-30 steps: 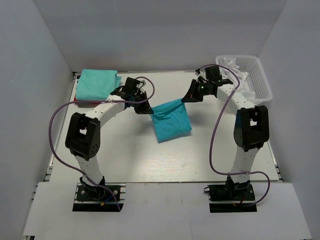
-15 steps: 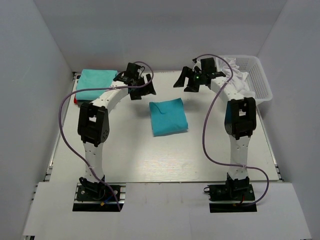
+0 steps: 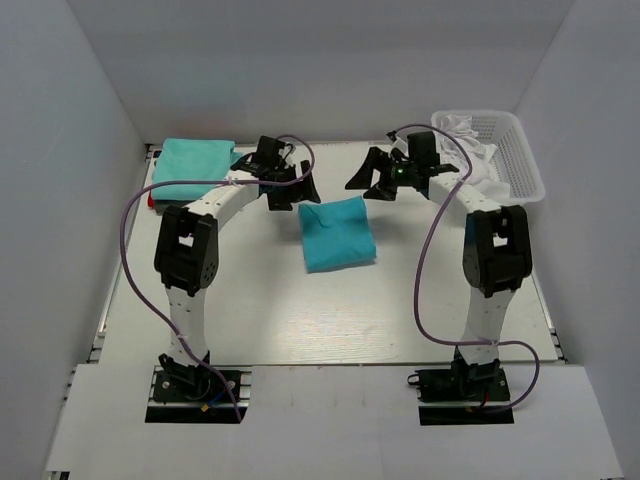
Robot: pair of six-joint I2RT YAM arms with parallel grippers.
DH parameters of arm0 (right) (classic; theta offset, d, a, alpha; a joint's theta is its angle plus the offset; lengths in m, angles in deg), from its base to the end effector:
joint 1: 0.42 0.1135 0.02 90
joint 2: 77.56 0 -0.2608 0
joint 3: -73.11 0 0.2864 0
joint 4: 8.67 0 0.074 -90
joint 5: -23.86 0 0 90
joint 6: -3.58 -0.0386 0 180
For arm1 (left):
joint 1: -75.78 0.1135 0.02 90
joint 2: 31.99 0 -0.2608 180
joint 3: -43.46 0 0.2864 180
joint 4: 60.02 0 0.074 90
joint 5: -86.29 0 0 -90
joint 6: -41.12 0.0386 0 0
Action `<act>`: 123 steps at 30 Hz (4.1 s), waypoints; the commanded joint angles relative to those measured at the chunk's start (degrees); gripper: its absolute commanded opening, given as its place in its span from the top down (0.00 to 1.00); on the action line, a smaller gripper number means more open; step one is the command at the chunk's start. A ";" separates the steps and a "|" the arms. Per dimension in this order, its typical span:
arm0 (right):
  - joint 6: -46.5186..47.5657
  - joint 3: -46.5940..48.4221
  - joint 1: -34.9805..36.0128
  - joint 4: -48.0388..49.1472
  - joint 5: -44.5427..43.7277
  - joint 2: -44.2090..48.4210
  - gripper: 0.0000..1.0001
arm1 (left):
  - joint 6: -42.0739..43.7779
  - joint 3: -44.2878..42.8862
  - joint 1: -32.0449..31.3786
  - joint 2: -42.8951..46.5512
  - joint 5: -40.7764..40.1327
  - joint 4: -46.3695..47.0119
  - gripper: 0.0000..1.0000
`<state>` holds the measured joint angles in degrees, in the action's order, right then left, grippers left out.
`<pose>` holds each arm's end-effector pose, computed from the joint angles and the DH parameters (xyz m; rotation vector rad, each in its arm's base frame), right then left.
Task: Fold and stack the t-shirts
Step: Smooth out wrinkles on the folded tshirt
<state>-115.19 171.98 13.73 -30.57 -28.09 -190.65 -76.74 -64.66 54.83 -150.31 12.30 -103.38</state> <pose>0.4637 0.1414 0.2215 -0.1046 2.2776 1.1382 0.4553 -0.1857 0.2030 -0.0364 2.5940 -0.6843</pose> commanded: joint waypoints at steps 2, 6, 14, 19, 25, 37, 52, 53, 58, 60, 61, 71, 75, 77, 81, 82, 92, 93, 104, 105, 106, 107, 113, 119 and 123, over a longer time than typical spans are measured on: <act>-1.55 2.86 0.35 4.35 2.21 -2.29 0.10 | 0.17 0.22 -0.06 1.43 0.87 2.34 0.00; -1.99 6.19 0.35 3.23 2.57 -6.34 0.10 | 0.17 2.34 0.47 0.83 1.39 4.89 0.16; 5.65 11.48 0.44 -6.10 -12.81 -10.29 0.10 | 0.17 -1.97 0.47 -5.24 -0.54 1.74 0.36; 6.36 15.25 0.96 -8.30 -12.82 -14.34 0.10 | -0.35 -3.72 0.47 -7.45 0.60 2.88 0.48; 5.14 19.30 1.05 -7.16 -11.15 -18.91 0.40 | -0.36 -4.25 0.47 -7.98 0.60 2.88 0.69; 4.78 13.25 0.79 -3.56 -14.13 -10.66 1.00 | -0.27 -3.73 -0.23 -2.80 1.13 3.49 1.00; 4.08 8.83 0.26 -2.24 -17.12 -8.01 1.00 | 0.79 -2.31 -0.76 -2.24 6.76 9.04 1.00; 3.82 9.28 0.35 -2.59 -17.30 -8.97 1.00 | 0.79 -3.89 -0.76 -3.13 5.88 8.25 1.00; 3.02 11.39 -1.05 -3.03 -18.87 -12.05 1.00 | 1.31 -4.43 0.46 -6.48 3.06 8.41 1.00; 2.67 11.65 -1.40 -2.77 -20.29 -13.28 1.00 | 1.31 -4.96 0.99 -7.01 3.06 9.55 1.00; 2.93 12.09 -1.58 -2.85 -20.38 -13.64 1.00 | 1.31 -4.96 1.00 -8.49 3.06 10.17 1.00; 6.89 21.67 -2.20 -5.13 -13.61 -20.85 0.72 | 4.03 -13.48 1.00 -13.69 0.35 5.44 0.37; 8.12 21.94 -2.29 -6.62 -14.75 -16.55 0.10 | 4.04 -14.88 1.00 -10.36 -2.83 3.06 0.00; 8.65 21.42 -2.29 -7.33 -15.19 -12.87 0.10 | 4.04 -14.89 1.00 -7.37 -3.44 1.66 0.00; 9.79 17.46 -1.50 -8.31 -15.19 -5.13 0.10 | 3.16 -14.89 0.38 -2.01 -7.03 -3.44 0.00; 9.62 14.67 -1.41 -8.13 -14.15 -2.33 0.10 | 2.55 -14.89 0.91 -0.78 -7.57 -4.67 0.00; 7.42 1.55 6.23 -1.46 2.82 2.29 0.10 | -1.05 25.32 0.39 34.16 -17.13 -2.40 0.00; 6.46 1.46 7.72 -0.49 3.35 1.40 0.10 | -1.67 27.10 -0.23 35.95 -18.02 -2.40 0.00; 2.49 -5.66 7.64 7.98 2.13 -10.91 0.10 | -3.78 34.16 -0.14 41.16 -13.73 -4.94 0.00; 3.02 -3.83 7.82 7.52 1.95 -12.13 0.10 | -3.78 34.15 -0.14 41.15 -13.20 -4.94 0.00; 3.89 -2.60 7.91 6.82 2.30 -12.67 0.10 | -3.78 34.15 -0.14 40.55 -13.20 -4.94 0.00; 4.25 -1.63 8.00 4.29 2.30 -12.76 0.10 | -3.78 34.15 -0.14 40.54 -13.20 -4.94 0.00; 8.73 8.83 8.26 -3.37 3.00 -6.36 0.10 | -3.78 34.68 -0.14 41.68 -12.67 -4.34 0.00; 4.96 -6.31 8.61 8.74 4.58 6.22 0.10 | -4.31 35.30 -0.14 42.21 -12.14 -3.71 0.00; 3.29 -12.42 8.35 12.97 7.56 5.53 0.10 | -4.31 35.30 -0.14 40.90 -11.53 -3.71 0.00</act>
<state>-110.45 163.15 22.10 -21.83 -23.24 -182.44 -80.71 -29.84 54.94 -110.27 -0.27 -107.67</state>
